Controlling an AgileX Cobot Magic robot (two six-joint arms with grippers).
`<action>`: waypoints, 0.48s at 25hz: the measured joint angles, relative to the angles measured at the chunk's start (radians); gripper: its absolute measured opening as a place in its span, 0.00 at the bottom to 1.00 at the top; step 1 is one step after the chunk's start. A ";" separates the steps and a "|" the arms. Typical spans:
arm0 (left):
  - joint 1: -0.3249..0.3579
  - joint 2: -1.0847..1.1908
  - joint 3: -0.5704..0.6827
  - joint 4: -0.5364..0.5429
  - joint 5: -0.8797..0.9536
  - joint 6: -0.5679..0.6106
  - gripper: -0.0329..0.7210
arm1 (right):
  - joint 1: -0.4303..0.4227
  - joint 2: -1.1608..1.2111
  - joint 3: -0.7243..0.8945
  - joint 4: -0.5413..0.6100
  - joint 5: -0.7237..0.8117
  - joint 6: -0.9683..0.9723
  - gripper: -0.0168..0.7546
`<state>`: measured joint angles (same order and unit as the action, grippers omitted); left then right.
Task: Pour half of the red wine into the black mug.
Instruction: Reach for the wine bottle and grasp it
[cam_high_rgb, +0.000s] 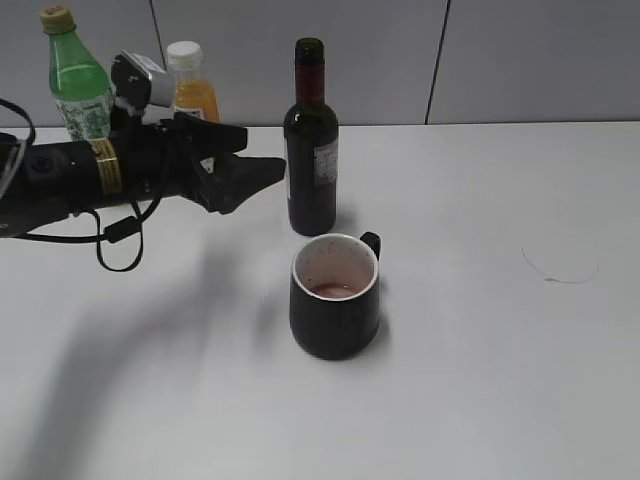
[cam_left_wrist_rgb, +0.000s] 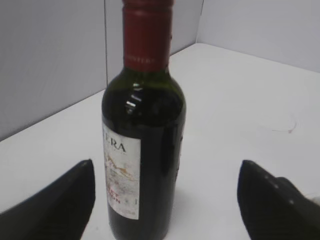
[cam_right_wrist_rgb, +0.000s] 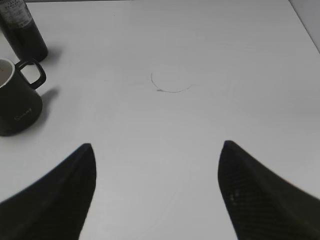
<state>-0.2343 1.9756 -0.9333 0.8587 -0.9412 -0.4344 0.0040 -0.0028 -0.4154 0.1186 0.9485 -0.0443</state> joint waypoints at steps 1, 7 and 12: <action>0.000 0.031 -0.028 0.011 0.001 -0.001 0.95 | 0.000 0.000 0.000 0.000 0.000 0.001 0.77; -0.001 0.152 -0.168 0.020 0.008 -0.002 0.96 | 0.000 0.000 0.000 0.000 0.000 0.001 0.77; -0.010 0.202 -0.228 0.020 -0.021 -0.002 0.96 | 0.000 0.000 0.000 0.000 0.000 0.001 0.77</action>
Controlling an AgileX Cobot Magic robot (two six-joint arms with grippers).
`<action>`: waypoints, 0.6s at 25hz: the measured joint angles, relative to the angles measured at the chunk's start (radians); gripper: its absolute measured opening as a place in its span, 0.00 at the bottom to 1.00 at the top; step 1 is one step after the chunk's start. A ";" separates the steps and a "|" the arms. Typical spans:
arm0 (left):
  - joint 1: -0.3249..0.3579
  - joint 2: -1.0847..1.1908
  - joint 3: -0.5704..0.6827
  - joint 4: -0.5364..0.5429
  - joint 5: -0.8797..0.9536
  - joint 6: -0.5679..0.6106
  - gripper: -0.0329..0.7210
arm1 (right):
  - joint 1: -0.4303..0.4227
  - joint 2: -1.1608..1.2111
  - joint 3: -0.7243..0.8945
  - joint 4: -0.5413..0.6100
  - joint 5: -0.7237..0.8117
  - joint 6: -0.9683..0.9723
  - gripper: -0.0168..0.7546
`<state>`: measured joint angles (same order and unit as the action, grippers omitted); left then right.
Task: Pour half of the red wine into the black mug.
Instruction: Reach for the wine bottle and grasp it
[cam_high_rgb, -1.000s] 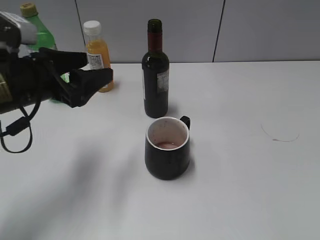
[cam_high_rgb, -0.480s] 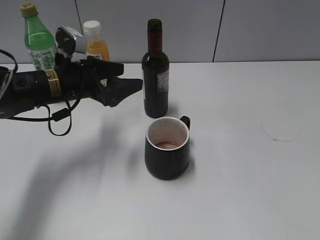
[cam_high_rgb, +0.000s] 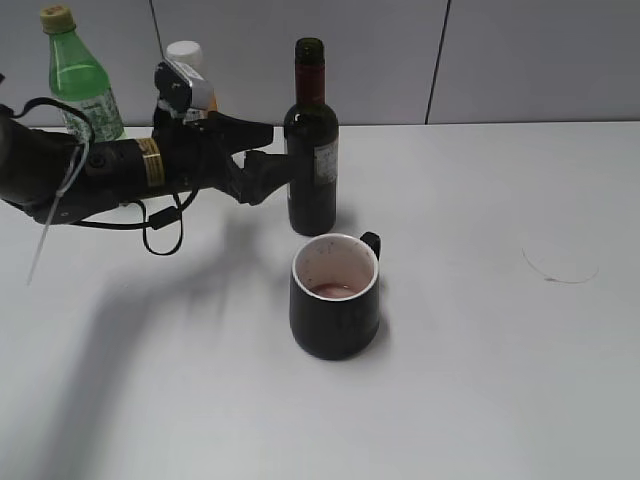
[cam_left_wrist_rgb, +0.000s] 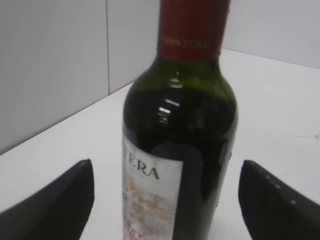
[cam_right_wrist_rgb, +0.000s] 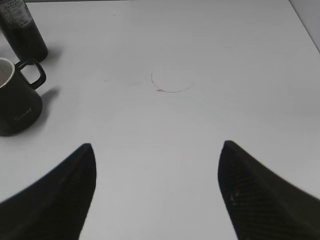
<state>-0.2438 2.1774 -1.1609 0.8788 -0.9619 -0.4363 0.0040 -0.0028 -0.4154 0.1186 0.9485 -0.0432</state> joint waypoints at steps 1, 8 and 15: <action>-0.006 0.008 -0.007 0.000 -0.005 0.000 0.96 | 0.000 0.000 0.000 0.000 0.000 0.000 0.77; -0.046 0.058 -0.050 -0.005 -0.028 0.000 0.96 | 0.000 0.000 0.000 0.000 0.000 0.000 0.77; -0.071 0.120 -0.136 -0.041 -0.010 -0.001 0.96 | 0.000 0.000 0.000 0.000 0.000 0.000 0.77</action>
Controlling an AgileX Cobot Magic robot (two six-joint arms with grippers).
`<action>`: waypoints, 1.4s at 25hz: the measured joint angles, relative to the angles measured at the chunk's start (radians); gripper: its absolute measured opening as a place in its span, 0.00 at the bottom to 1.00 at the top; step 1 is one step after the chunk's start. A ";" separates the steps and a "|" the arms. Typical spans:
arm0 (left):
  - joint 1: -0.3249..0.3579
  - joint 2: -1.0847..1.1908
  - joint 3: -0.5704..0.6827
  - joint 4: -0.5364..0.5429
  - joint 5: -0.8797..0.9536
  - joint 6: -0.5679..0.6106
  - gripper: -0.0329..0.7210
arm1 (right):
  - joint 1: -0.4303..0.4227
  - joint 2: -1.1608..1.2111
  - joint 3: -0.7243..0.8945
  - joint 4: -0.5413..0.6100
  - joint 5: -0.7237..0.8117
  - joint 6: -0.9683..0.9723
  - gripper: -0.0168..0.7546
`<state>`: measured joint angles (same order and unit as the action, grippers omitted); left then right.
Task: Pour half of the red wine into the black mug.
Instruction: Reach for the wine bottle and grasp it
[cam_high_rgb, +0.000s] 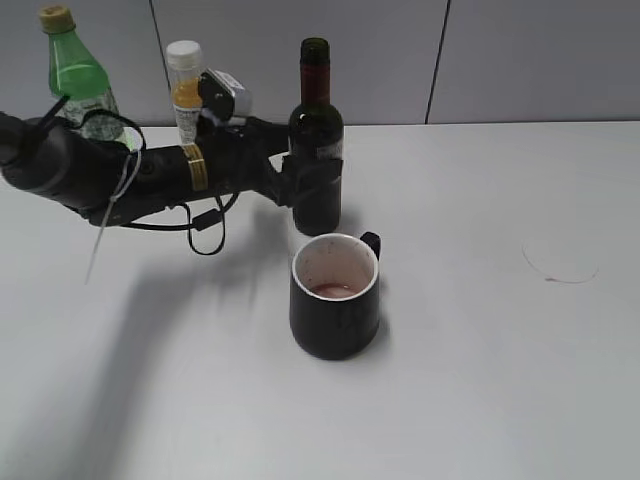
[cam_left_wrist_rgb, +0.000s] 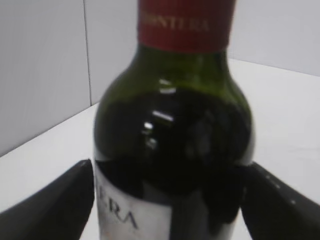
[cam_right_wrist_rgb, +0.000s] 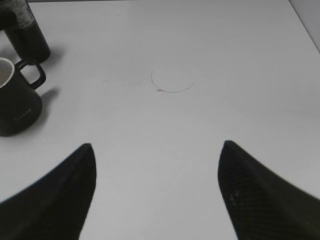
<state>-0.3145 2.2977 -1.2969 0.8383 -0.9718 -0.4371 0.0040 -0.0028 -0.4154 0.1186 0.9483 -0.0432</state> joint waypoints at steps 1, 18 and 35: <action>-0.004 0.008 -0.011 -0.001 0.003 0.000 0.96 | 0.000 0.000 0.000 0.000 0.000 0.000 0.77; -0.030 0.069 -0.069 -0.013 -0.001 0.000 0.88 | 0.000 0.000 0.000 0.000 0.000 0.000 0.77; -0.038 0.090 -0.127 -0.002 0.021 0.004 0.79 | 0.000 0.000 0.000 0.000 0.000 0.001 0.77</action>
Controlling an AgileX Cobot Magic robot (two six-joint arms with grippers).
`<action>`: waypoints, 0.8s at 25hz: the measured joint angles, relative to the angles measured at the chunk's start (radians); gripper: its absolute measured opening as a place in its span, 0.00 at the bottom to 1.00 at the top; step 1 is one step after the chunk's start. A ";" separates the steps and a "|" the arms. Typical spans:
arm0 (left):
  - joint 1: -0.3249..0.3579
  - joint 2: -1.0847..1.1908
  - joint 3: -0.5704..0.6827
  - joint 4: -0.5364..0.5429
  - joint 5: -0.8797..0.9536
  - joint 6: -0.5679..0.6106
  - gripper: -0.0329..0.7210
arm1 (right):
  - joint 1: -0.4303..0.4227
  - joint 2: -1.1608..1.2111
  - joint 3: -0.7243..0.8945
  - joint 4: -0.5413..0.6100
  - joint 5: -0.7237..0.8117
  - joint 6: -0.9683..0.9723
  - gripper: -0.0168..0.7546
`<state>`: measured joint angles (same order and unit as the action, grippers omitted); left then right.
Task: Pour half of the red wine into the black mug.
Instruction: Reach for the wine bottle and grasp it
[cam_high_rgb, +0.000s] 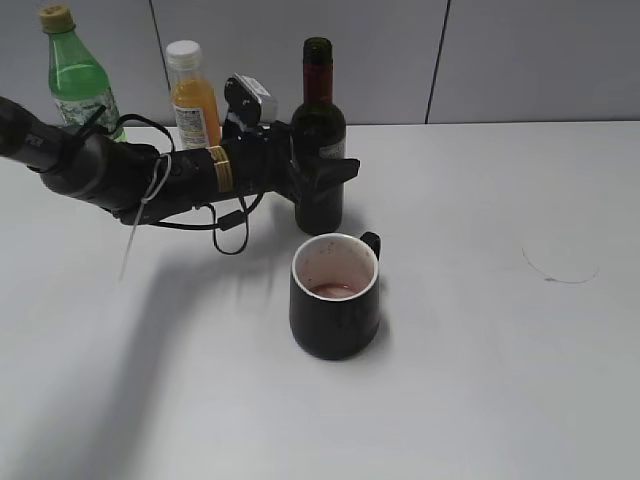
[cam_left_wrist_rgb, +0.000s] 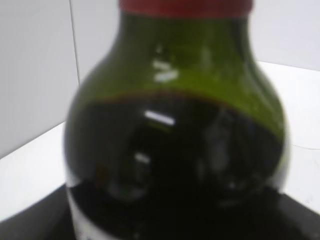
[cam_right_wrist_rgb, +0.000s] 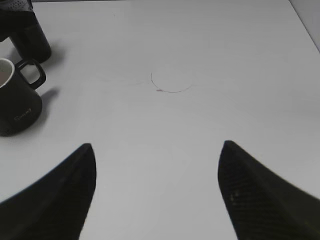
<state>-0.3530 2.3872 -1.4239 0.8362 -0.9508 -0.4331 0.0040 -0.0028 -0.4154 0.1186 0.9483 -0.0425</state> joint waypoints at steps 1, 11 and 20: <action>-0.001 0.001 -0.005 0.002 0.000 0.000 0.79 | 0.000 0.000 0.000 0.000 0.000 0.000 0.77; -0.002 0.050 -0.034 0.007 -0.001 -0.015 0.80 | 0.000 0.000 0.000 0.000 0.000 0.000 0.77; -0.017 0.050 -0.038 -0.017 0.004 -0.015 0.78 | 0.000 0.000 0.000 0.000 0.000 0.000 0.76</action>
<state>-0.3696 2.4371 -1.4615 0.8187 -0.9471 -0.4479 0.0040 -0.0028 -0.4154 0.1186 0.9483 -0.0421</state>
